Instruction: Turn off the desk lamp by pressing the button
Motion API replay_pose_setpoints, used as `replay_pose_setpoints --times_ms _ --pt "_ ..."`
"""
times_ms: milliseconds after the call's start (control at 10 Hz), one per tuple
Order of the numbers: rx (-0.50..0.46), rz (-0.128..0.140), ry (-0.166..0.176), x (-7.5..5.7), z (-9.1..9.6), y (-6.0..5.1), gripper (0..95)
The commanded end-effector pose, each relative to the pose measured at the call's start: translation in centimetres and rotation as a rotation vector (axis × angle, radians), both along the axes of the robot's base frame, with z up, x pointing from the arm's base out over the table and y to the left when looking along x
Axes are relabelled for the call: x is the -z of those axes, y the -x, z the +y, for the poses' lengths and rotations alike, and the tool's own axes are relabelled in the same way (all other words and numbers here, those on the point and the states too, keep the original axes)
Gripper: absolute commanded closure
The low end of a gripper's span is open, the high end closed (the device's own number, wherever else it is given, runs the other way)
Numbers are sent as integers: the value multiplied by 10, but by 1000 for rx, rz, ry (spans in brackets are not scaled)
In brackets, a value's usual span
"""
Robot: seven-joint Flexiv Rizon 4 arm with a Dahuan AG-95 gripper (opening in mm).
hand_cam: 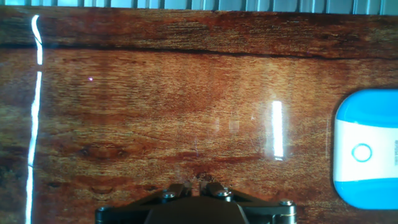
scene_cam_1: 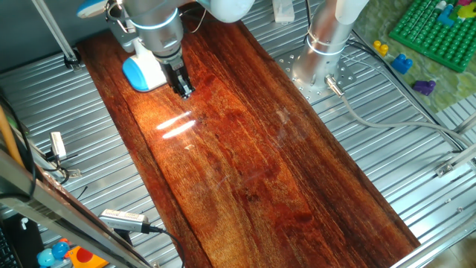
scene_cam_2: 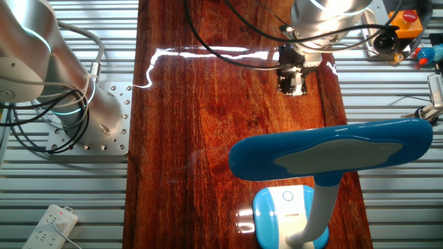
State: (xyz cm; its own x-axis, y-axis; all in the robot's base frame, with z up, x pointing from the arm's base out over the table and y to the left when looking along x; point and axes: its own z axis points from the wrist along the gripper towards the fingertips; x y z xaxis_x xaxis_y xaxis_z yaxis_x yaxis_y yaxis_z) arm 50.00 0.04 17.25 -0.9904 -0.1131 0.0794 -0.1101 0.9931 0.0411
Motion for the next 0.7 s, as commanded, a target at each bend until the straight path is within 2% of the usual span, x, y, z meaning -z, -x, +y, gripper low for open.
replay_pose_setpoints --times_ms 100,200,500,700 --pt "-26 22 32 0 -1 1 950" --pt "-49 23 64 0 -1 1 950" --pt "-79 23 71 4 -8 -1 950" --pt "-133 25 120 8 -21 -2 950"
